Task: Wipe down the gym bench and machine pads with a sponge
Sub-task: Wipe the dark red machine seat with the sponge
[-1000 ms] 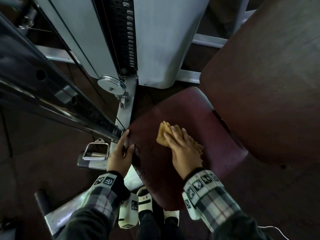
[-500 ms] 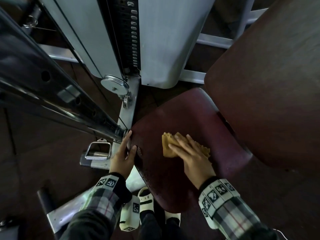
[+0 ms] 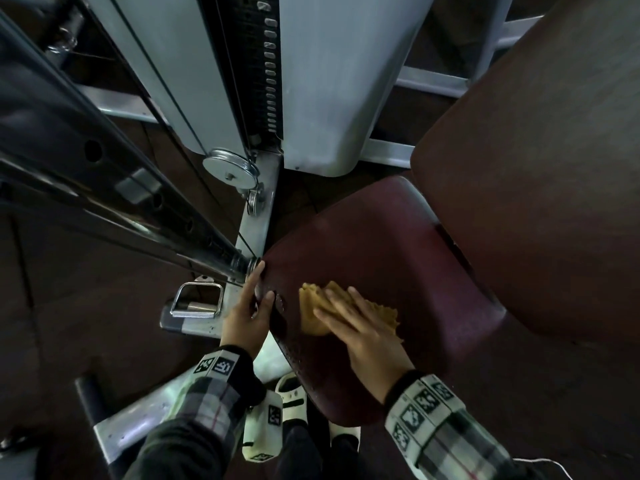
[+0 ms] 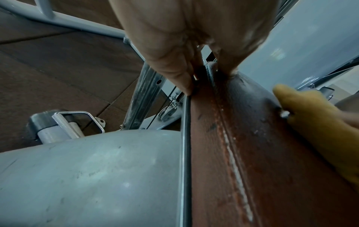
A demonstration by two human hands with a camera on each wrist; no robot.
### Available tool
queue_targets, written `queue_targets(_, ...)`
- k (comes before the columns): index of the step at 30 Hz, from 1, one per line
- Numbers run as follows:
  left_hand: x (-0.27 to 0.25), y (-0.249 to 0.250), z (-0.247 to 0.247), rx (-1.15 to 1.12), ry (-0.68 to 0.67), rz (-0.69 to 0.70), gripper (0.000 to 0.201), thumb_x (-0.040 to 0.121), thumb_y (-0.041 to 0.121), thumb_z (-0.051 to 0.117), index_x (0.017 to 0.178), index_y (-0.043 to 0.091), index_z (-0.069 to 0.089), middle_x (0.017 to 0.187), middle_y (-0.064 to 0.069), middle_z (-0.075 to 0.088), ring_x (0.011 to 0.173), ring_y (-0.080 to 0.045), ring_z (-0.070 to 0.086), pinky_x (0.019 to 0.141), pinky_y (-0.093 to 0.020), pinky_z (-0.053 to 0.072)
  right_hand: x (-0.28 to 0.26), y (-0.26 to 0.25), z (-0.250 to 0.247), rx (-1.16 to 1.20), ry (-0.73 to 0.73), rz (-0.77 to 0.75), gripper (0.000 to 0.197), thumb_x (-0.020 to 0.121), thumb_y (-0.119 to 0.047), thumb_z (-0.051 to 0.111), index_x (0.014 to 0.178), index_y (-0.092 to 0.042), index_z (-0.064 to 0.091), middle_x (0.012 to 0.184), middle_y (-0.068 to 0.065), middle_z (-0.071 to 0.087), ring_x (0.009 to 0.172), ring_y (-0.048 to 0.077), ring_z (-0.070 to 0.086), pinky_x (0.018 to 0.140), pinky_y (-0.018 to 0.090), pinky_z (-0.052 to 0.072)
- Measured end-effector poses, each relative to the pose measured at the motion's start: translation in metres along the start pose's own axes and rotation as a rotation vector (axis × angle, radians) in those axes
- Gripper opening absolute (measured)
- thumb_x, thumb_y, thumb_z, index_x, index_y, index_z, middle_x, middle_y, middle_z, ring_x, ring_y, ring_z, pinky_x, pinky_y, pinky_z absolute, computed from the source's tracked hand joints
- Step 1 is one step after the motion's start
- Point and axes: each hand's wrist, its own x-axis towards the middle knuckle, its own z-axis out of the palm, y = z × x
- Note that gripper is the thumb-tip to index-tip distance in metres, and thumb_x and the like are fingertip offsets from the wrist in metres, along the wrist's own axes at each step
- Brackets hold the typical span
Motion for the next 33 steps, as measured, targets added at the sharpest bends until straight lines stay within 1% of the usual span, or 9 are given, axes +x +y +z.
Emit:
queue_targets(2,0.000,0.002,-0.001,0.002,-0.010,0.000,0.051,0.089,0.040,0.056,0.134,0.057,0.038,0.135,0.021,0.049,0.111,0.017,0.046,0.099,-0.020,0.035,0.002,0.010,-0.005,0.035,0.035,0.073,0.086,0.068,0.011,0.056,0.137,-0.036,0.039,0.151,-0.010,0.028,0.139,0.026,0.028,0.108,0.034,0.032)
queue_targets(4,0.001,0.000,-0.002,-0.021,-0.010,-0.008,0.053,0.082,0.050,0.052,0.132,0.060,0.036,0.129,0.026,0.051,0.102,0.022,0.046,0.099,-0.023,0.038,0.021,0.017,-0.012,0.038,0.077,0.148,0.080,0.070,0.012,0.058,0.136,-0.033,0.044,0.150,-0.006,0.033,0.136,0.031,0.034,0.108,0.037,0.031)
queue_targets(7,0.000,0.000,-0.002,0.006,-0.008,-0.019,0.055,0.081,0.051,0.050,0.132,0.062,0.034,0.122,0.017,0.059,0.106,-0.002,0.057,0.099,-0.033,0.046,0.069,0.014,-0.026,-0.015,0.023,0.265,0.072,0.077,0.005,0.054,0.140,-0.028,0.040,0.153,0.000,0.027,0.138,0.035,0.027,0.109,0.046,0.032)
queue_targets(10,-0.002,0.001,-0.003,-0.007,-0.007,-0.017,0.057,0.078,0.058,0.049,0.133,0.060,0.033,0.127,0.017,0.055,0.116,-0.008,0.054,0.102,-0.035,0.044,0.115,-0.006,-0.032,-0.043,-0.110,0.337,0.065,0.089,-0.005,0.040,0.147,-0.029,0.022,0.157,-0.002,0.006,0.143,0.030,0.004,0.113,0.048,0.022)
queue_targets(16,-0.003,-0.001,-0.001,-0.067,-0.003,-0.055,0.061,0.074,0.062,0.050,0.134,0.057,0.037,0.136,0.007,0.055,0.127,-0.013,0.051,0.107,-0.042,0.043,0.121,-0.045,-0.023,-0.035,-0.209,0.107,0.059,0.093,-0.003,0.036,0.147,-0.025,0.023,0.157,-0.004,0.006,0.144,0.027,-0.004,0.117,0.044,0.012)
queue_targets(20,-0.001,-0.006,-0.001,-0.092,-0.013,-0.069,0.061,0.077,0.059,0.055,0.136,0.058,0.037,0.139,0.004,0.055,0.130,-0.015,0.050,0.108,-0.049,0.040,0.077,-0.026,-0.013,0.079,-0.146,0.001,0.072,0.080,0.009,0.045,0.141,-0.027,0.038,0.154,-0.005,0.022,0.144,0.027,0.010,0.113,0.045,0.026)
queue_targets(24,-0.001,-0.004,-0.003,-0.091,-0.016,-0.075,0.061,0.077,0.059,0.054,0.135,0.060,0.037,0.138,0.007,0.055,0.129,-0.013,0.050,0.109,-0.045,0.040,0.068,0.004,-0.020,0.046,-0.022,0.080,0.069,0.074,0.009,0.047,0.133,-0.027,0.050,0.149,-0.002,0.035,0.138,0.033,0.028,0.105,0.048,0.036)
queue_targets(29,-0.002,0.003,-0.002,-0.082,-0.008,-0.036,0.062,0.076,0.061,0.050,0.136,0.055,0.038,0.137,0.016,0.049,0.128,0.001,0.045,0.110,-0.032,0.039,0.115,-0.005,-0.032,-0.015,-0.103,0.179,0.062,0.088,-0.003,0.044,0.142,-0.030,0.034,0.156,-0.006,0.014,0.144,0.026,0.008,0.114,0.045,0.020)
queue_targets(33,-0.003,0.002,-0.001,-0.071,-0.002,-0.041,0.061,0.078,0.057,0.052,0.137,0.050,0.037,0.138,0.010,0.052,0.126,-0.010,0.051,0.108,-0.038,0.042,0.127,-0.033,-0.027,-0.042,-0.187,0.094,0.059,0.092,-0.003,0.035,0.145,-0.029,0.029,0.157,-0.008,0.009,0.144,0.022,-0.002,0.117,0.040,0.011)
